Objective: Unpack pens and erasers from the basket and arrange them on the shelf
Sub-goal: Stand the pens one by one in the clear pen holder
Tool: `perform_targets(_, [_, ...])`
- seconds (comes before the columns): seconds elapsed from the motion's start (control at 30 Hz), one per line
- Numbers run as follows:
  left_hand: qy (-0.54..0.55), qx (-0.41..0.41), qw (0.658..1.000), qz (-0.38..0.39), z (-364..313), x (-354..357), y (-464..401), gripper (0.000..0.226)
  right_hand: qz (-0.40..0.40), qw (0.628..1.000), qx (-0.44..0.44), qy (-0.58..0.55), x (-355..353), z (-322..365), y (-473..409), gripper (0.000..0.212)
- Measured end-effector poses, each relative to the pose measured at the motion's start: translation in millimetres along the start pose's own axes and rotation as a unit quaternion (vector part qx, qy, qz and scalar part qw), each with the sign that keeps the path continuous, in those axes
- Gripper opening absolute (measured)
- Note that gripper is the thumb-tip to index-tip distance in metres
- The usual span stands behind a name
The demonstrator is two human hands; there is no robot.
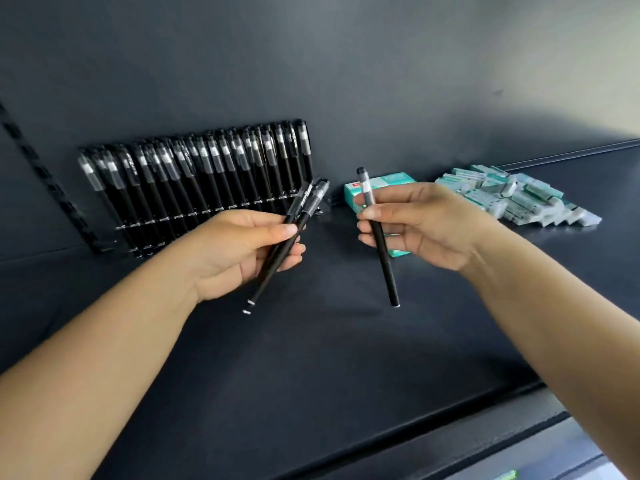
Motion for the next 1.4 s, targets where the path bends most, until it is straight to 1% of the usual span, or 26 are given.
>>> perform_targets(0.07, [0.051, 0.041, 0.998, -0.016, -2.8, -6.8, -0.1, 0.012, -0.008, 0.999, -0.039, -0.012, 8.9, 2.5, -8.2, 0.015])
perform_targets(0.17, [0.052, 0.133, 0.986, -0.089, -3.3, -18.8, -4.0, 0.018, -0.018, 0.996, -0.084, 0.014, 19.1, -0.5, -18.6, 0.016])
perform_targets(0.23, [0.019, 0.184, 0.972, -0.144, 0.9, -26.2, -4.4, 0.023, -0.022, 0.994, -0.095, 0.047, 22.1, -7.4, -22.8, 0.016])
perform_targets(0.3, [-0.053, 0.224, 0.956, -0.184, 6.6, -28.7, -1.9, 0.025, -0.027, 0.992, -0.101, 0.075, 19.5, -14.7, -23.9, 0.014])
perform_targets(0.37, [-0.116, 0.248, 0.942, -0.196, 10.8, -26.7, -0.4, 0.026, -0.02, 0.987, -0.114, 0.11, 15.8, -18.6, -23.7, 0.012])
perform_targets(0.4, [-0.123, 0.255, 0.939, -0.195, 11.4, -25.4, -0.2, 0.026, -0.014, 0.983, -0.119, 0.136, 14.4, -19.6, -23.9, 0.013])
perform_targets(0.47, [-0.115, 0.258, 0.94, -0.191, 12.3, -24.6, -0.8, 0.029, 0.001, 0.972, -0.124, 0.197, 12.3, -21.3, -25.4, 0.016])
perform_targets(0.53, [-0.115, 0.254, 0.942, -0.185, 13.9, -26.0, -2.9, 0.035, 0.018, 0.959, -0.126, 0.254, 13.6, -19.1, -27.8, 0.012])
perform_targets(0.6, [-0.116, 0.24, 0.948, -0.176, 17.4, -29.5, -4.7, 0.038, 0.014, 0.948, -0.143, 0.284, 14.9, -10.9, -33.3, 0.018])
perform_targets(0.73, [-0.103, 0.218, 0.957, -0.162, 24.0, -36.2, -8.2, 0.028, -0.063, 0.951, -0.185, 0.238, 13.3, 14.6, -57.9, 0.006])
perform_targets(0.77, [-0.093, 0.214, 0.959, -0.16, 23.7, -37.0, -10.1, 0.027, -0.082, 0.95, -0.194, 0.23, 12.6, 19.0, -67.4, 0.006])
perform_targets(0.87, [-0.049, 0.212, 0.962, -0.164, 18.4, -39.7, -20.6, 0.027, -0.124, 0.947, -0.21, 0.21, 13.9, 21.7, -94.6, 0.017])
perform_targets(1.0, [-0.026, 0.226, 0.957, -0.178, 4.9, -40.6, -40.3, 0.027, -0.153, 0.941, -0.213, 0.215, 23.9, 12.1, -121.6, 0.019])
perform_targets(1.07, [-0.016, 0.232, 0.955, -0.183, 0.3, -39.6, -49.2, 0.023, -0.154, 0.932, -0.217, 0.245, 29.6, 5.9, -128.5, 0.016])
perform_targets(1.13, [-0.011, 0.237, 0.953, -0.186, -2.4, -39.2, -56.1, 0.021, -0.15, 0.918, -0.223, 0.29, 34.0, 2.2, -130.7, 0.022])
perform_targets(1.2, [-0.009, 0.234, 0.954, -0.186, -2.4, -40.4, -60.6, 0.02, -0.139, 0.907, -0.231, 0.323, 36.0, 0.7, -131.3, 0.022])
perform_targets(1.33, [-0.009, 0.226, 0.955, -0.195, 1.4, -48.7, -64.0, 0.019, -0.095, 0.881, -0.232, 0.401, 39.3, -1.1, -135.2, 0.03])
perform_targets(1.4, [-0.007, 0.224, 0.955, -0.193, 2.5, -51.1, -64.5, 0.019, -0.066, 0.872, -0.218, 0.432, 43.0, -5.8, -136.2, 0.027])
Point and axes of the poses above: each hand's wrist, its own y-axis away from the middle knuckle, its own x-axis out of the palm, z = x × y, the point moved 5 cm from there along -y, towards the middle knuckle, and after that the axes turned 13 degrees about -x, right-handed, at the moved point
